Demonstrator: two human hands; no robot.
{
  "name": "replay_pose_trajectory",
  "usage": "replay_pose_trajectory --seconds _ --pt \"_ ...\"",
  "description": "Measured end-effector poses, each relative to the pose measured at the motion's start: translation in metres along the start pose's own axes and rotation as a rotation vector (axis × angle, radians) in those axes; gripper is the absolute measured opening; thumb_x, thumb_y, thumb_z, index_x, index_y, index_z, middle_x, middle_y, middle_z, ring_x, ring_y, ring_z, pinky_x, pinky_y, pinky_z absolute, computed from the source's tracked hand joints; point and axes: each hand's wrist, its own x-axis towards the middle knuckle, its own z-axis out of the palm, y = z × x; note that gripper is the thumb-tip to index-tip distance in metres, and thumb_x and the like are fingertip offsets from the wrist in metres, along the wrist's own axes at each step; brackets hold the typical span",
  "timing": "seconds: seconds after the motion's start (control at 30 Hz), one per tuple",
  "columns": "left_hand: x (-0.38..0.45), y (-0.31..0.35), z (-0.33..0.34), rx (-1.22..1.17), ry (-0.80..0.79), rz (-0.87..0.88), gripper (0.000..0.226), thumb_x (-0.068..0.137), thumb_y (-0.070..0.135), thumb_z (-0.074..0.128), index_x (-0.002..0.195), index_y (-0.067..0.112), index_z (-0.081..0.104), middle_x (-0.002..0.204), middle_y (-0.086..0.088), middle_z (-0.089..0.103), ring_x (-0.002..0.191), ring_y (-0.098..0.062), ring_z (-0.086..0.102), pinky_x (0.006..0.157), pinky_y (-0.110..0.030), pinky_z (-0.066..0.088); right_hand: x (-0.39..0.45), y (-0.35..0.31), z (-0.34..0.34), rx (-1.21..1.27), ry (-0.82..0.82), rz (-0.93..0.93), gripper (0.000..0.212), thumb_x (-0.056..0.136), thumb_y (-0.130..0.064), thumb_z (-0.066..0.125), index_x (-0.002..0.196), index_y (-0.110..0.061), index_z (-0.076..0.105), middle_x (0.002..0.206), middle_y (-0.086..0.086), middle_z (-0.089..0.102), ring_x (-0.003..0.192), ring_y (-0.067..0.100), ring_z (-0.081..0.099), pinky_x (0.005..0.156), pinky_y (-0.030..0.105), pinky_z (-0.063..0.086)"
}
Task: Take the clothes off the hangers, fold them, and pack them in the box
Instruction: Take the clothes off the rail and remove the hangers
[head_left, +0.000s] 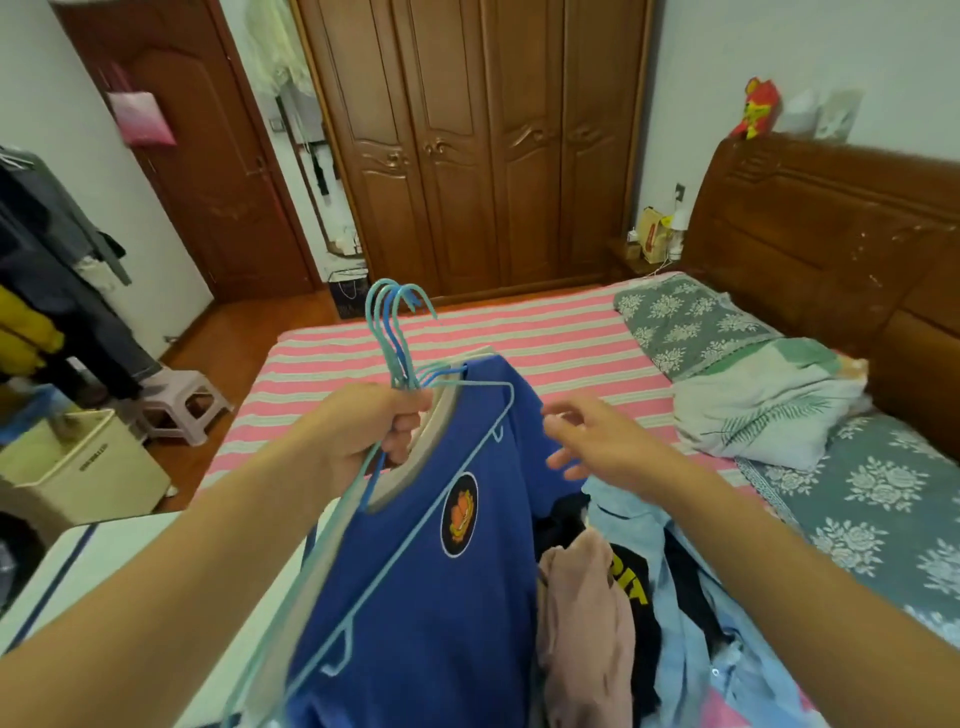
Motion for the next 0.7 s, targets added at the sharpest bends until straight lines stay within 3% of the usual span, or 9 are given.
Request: replay_pose_trajectory --seconds 0.13,0.27,0.37,0.43,0.53,0.63,0.7 --pt "0.022 0.034 0.011 -0.275 0.108 0.012 0.023 0.107 0.016 0.047 0.083 0.018 0.045 0.050 0.006 0.037 0.037 -0.006 0.030 0.039 -0.019 0.032 -0.054 -0.048 0.011 0.133 -0.126 -0.182 0.022 0.104 -0.039 0.049 0.123 -0.032 0.059 0.120 -0.006 0.064 0.097 0.009 0.070 0.090 0.038 0.059" --pt "0.018 0.070 0.037 -0.562 0.168 0.056 0.008 0.104 0.018 0.053 0.099 0.011 0.055 0.060 0.000 0.053 0.050 -0.010 0.053 0.049 -0.026 0.047 -0.096 -0.097 -0.040 0.073 -0.150 -0.288 0.045 0.085 -0.062 0.052 0.125 -0.043 0.058 0.124 -0.018 0.065 0.111 0.000 0.063 0.096 0.028 0.053" --pt "-0.004 0.085 0.058 -0.742 0.108 0.061 0.003 0.102 0.011 0.056 0.104 0.013 0.057 0.088 -0.006 0.076 0.084 -0.020 0.073 0.076 -0.035 0.059 -0.128 -0.112 -0.083 -0.197 0.034 -0.371 0.028 0.088 -0.051 0.059 0.115 -0.051 0.065 0.112 -0.030 0.063 0.104 -0.012 0.058 0.087 0.014 0.047" --pt "-0.012 0.083 0.070 -0.763 0.032 0.042 0.006 0.101 0.005 0.056 0.101 0.010 0.058 0.105 -0.011 0.077 0.099 -0.026 0.074 0.093 -0.040 0.058 -0.143 -0.105 -0.094 -0.358 0.237 -0.428 0.015 0.093 -0.038 0.064 0.102 -0.047 0.073 0.099 -0.027 0.064 0.094 -0.007 0.058 0.077 0.012 0.045" --pt "-0.004 0.071 0.082 -0.757 0.037 0.016 0.010 0.096 0.000 0.063 0.103 0.007 0.067 0.107 -0.010 0.077 0.101 -0.027 0.074 0.091 -0.040 0.058 -0.155 -0.082 -0.063 -0.304 0.375 -0.484 0.016 0.092 -0.022 0.071 0.090 -0.035 0.079 0.087 -0.027 0.069 0.084 -0.002 0.063 0.072 0.011 0.047" --pt "0.003 0.062 0.094 -0.771 0.016 0.011 0.008 0.094 0.000 0.065 0.096 0.008 0.067 0.092 -0.010 0.076 0.095 -0.026 0.073 0.094 -0.043 0.057 -0.141 -0.045 -0.024 -0.406 0.504 -0.488 0.018 0.089 -0.030 0.063 0.099 -0.031 0.078 0.093 -0.020 0.072 0.085 0.003 0.064 0.074 0.015 0.047" --pt "0.004 0.058 0.101 -0.783 0.003 0.009 0.006 0.097 0.002 0.061 0.095 0.004 0.066 0.078 -0.012 0.075 0.089 -0.027 0.073 0.088 -0.042 0.059 -0.118 -0.023 -0.021 -0.473 0.583 -0.429 0.019 0.094 -0.024 0.061 0.105 -0.025 0.076 0.099 -0.011 0.072 0.088 0.008 0.063 0.079 0.022 0.046"
